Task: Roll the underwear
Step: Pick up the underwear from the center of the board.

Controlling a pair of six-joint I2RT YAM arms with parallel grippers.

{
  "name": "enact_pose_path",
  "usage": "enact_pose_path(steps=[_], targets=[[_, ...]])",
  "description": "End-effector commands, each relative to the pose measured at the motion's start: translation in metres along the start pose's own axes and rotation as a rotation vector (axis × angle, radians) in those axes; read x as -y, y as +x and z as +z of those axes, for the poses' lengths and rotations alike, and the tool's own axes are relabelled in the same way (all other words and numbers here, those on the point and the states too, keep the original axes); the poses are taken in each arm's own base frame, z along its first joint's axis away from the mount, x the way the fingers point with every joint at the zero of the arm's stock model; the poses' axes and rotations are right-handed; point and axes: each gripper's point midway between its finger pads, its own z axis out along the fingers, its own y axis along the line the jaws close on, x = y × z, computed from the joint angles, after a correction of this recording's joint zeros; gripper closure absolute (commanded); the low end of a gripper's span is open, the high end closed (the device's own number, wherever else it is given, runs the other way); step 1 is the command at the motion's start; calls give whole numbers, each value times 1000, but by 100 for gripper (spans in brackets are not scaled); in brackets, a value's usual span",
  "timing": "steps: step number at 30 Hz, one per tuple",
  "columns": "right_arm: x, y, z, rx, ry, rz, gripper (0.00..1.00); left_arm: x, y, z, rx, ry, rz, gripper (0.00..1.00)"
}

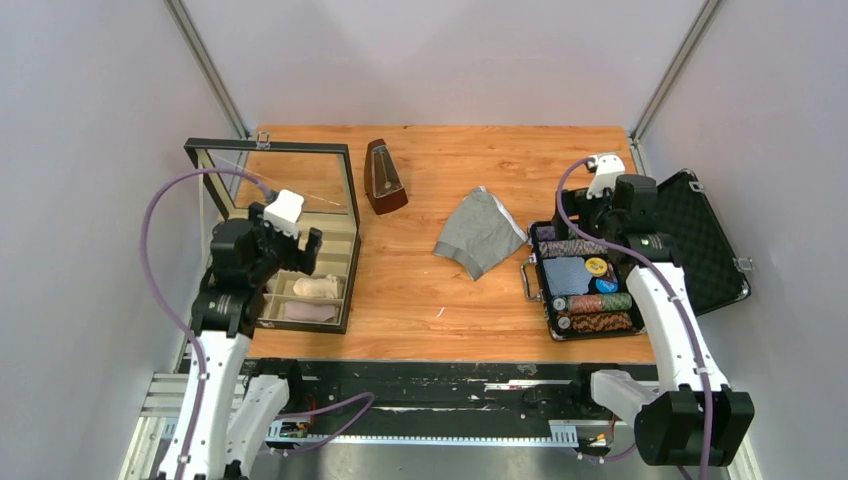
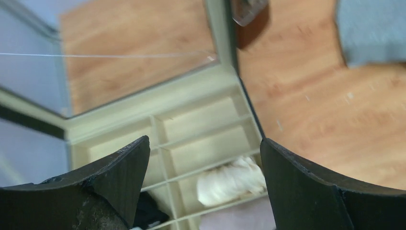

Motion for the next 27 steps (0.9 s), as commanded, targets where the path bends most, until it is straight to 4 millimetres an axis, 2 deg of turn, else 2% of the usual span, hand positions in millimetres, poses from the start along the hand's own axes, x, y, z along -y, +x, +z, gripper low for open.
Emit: enact_pose_path(steps=[1,6,9,14,17,19,20,27], targets=[[-29,4,14,-3,-158,-94,0,55,33,7,-134,348,33,8],[-85,24,22,-14,-537,-338,1,74,53,20,-252,498,72,9],[-100,28,47,-57,-583,-361,14,77,48,28,-270,537,109,10],[-94,21,113,-185,-534,-229,32,84,43,39,-285,581,160,10],[-84,13,148,-194,-475,-196,33,88,41,42,-282,594,175,10],[-83,11,166,-205,-468,-188,33,91,39,44,-282,604,169,10],[-82,17,176,-229,-462,-175,33,91,35,44,-275,605,167,10],[-89,34,204,-295,-506,-129,37,93,30,42,-258,614,178,9]])
